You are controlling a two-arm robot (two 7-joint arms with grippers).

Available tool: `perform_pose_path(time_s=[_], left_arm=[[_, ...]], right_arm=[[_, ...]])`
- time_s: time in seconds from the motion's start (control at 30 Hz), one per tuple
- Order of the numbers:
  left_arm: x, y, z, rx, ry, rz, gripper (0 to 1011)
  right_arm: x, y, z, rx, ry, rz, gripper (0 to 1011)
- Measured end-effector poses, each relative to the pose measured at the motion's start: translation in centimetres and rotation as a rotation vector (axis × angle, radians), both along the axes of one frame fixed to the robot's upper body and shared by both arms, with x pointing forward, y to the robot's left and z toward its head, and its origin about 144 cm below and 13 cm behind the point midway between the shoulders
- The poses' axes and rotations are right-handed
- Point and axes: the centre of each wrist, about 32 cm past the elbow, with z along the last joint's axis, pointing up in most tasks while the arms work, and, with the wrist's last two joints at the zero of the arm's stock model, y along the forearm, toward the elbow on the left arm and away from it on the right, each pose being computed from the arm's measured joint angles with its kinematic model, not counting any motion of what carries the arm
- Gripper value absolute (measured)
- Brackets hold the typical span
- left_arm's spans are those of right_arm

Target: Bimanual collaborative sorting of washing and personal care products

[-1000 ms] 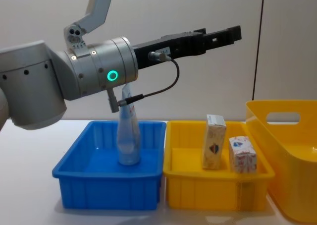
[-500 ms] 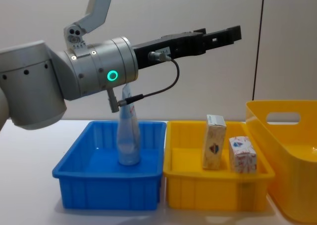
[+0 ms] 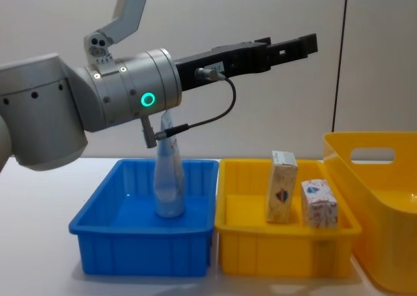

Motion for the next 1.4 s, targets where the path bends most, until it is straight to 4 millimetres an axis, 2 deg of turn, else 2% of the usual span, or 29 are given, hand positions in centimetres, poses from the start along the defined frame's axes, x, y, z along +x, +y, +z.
perform_pose_path(time_s=[0.03, 0.13, 0.17, 0.23, 0.27, 0.53, 0.93, 1.4], left_arm=[[0.0, 0.0, 0.0, 0.0, 0.0, 0.0, 1001], [0.0, 0.0, 0.0, 0.0, 0.0, 0.0, 1001], [0.0, 0.0, 0.0, 0.0, 0.0, 0.0, 1001], [0.0, 0.0, 0.0, 0.0, 0.0, 0.0, 1001], [0.0, 0.0, 0.0, 0.0, 0.0, 0.0, 1001], [0.0, 0.0, 0.0, 0.0, 0.0, 0.0, 1001], [0.0, 0.0, 0.0, 0.0, 0.0, 0.0, 1001], [-0.1, 0.1, -0.1, 0.002, 0.001, 0.008, 1001]], right_arm=[[0.0, 0.0, 0.0, 0.0, 0.001, 0.0, 545], [0.0, 0.0, 0.0, 0.0, 0.002, 0.001, 635], [0.0, 0.0, 0.0, 0.001, 0.002, 0.001, 696], [0.0, 0.0, 0.0, 0.001, 0.003, 0.001, 739], [0.1, 0.0, 0.0, 0.001, 0.004, 0.001, 797], [0.1, 0.0, -0.1, 0.002, 0.008, 0.003, 1003], [0.0, 0.0, 0.0, 0.01, -0.01, 0.015, 1003], [-0.6, 0.0, 1.2, 0.081, -0.166, 0.107, 1004]])
